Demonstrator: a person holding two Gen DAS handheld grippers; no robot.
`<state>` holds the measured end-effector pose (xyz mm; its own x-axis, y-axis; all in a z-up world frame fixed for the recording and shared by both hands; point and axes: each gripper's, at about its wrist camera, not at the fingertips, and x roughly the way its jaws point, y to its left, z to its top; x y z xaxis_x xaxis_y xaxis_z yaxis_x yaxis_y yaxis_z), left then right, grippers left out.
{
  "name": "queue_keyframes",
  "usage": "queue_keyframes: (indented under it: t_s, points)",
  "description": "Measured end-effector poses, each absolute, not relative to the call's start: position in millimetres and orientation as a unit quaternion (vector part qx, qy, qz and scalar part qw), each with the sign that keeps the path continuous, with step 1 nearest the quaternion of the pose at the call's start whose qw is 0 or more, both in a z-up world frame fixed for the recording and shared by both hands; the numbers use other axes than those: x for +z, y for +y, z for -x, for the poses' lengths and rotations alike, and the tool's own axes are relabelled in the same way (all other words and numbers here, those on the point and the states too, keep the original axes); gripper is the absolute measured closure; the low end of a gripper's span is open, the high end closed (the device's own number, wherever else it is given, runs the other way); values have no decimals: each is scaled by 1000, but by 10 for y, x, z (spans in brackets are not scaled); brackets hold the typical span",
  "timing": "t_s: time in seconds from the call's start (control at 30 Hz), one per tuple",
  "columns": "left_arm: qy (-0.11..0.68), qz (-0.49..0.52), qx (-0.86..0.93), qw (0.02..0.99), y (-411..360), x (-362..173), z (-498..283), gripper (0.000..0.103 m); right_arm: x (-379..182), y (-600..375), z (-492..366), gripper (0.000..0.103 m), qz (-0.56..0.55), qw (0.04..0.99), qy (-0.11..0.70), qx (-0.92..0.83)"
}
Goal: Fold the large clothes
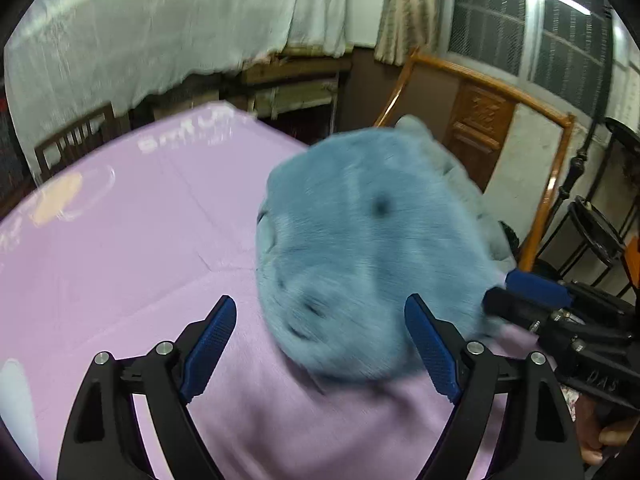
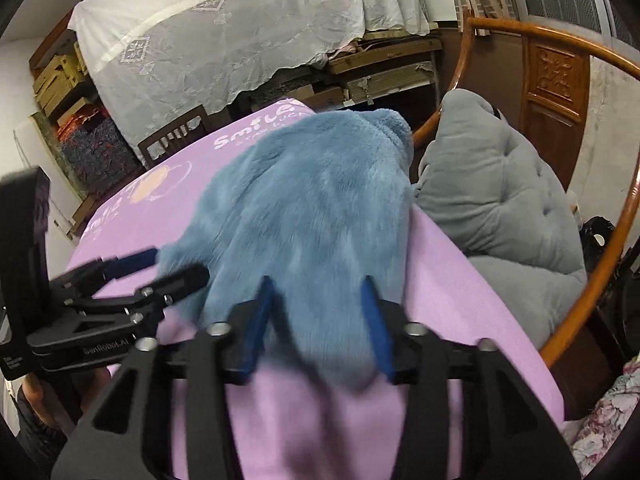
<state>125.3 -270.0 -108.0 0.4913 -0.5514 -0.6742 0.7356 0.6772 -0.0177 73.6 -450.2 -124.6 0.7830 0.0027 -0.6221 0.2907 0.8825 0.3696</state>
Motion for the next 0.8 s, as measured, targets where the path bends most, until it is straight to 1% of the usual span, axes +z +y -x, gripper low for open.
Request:
queue_keyframes:
  t_s: [0.07, 0.1, 0.17, 0.23, 0.27, 0.33, 0.4, 0.63, 0.8]
  points:
    - [307, -140, -373, 864, -2602, -944, -1019, 9, -1172, -4432, -571, 53, -227, 918, 316, -77]
    - [292, -142, -368, 872, -2543, -867, -887, 7, -1106, -4389, -450, 51, -226, 920, 310, -79]
    - [273, -145, -362, 879, -2457, -760, -713, 3, -995, -4337, -308, 43, -225, 924, 298, -81]
    - [254, -149, -350, 890, -2341, -638, -507, 3, -815, -4241, -111, 29, -214, 934, 273, -89]
    - [245, -149, -344, 894, -2290, -585, -430, 3, -764, -4207, -54, 27, -209, 936, 266, -93]
    - [228, -142, -332, 904, -2149, -452, -235, 3, -614, -4107, 117, 16, -195, 944, 248, -100]
    - [221, -135, -325, 910, -2050, -367, -115, 3, -500, -4025, 293, 9, -188, 949, 229, -106]
    - [203, -115, -299, 925, -1769, -132, 250, 3, -306, -3948, 728, 5, -204, 956, 192, -92]
    - [204, -129, -291, 926, -1806, -145, 319, 3, -327, -3881, 727, 5, -194, 955, 209, -83]
